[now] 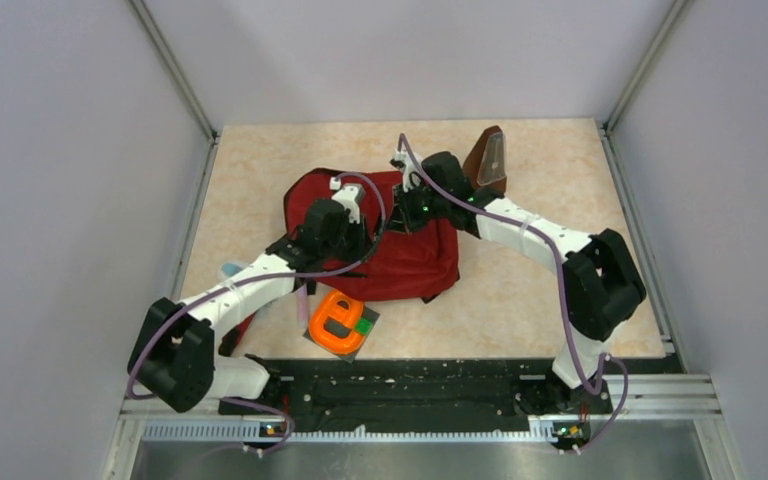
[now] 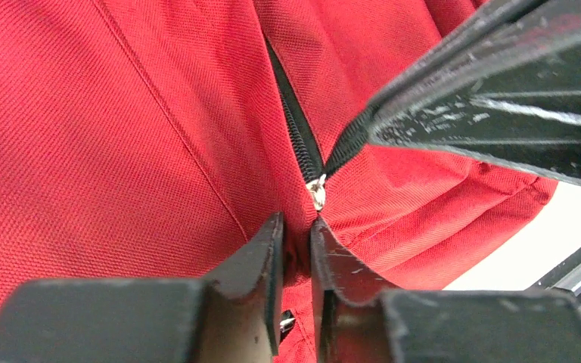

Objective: Pack the student bag
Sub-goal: Unzip the student bag at the center of the board.

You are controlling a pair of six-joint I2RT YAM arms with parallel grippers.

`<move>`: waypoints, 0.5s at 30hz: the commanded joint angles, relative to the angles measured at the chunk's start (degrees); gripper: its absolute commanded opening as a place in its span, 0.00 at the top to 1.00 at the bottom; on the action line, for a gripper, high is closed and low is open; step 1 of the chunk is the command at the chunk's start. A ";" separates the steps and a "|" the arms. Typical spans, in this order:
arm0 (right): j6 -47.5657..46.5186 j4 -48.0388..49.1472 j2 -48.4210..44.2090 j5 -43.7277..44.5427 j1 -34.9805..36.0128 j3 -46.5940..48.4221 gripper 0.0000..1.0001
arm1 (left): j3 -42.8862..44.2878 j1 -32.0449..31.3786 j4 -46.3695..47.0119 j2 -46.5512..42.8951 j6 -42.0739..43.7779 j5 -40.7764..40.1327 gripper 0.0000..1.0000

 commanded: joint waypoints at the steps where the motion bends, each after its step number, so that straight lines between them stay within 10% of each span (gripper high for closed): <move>1: 0.97 4.67 -0.84 10.22 -0.18 4.02 1.00 | 2.09 -2.08 -0.71 0.27 0.50 -1.25 0.84; 15: -1.59 8.96 7.69 26.03 -0.14 11.42 1.00 | -2.74 -3.99 -3.14 -3.68 -2.46 -2.45 1.00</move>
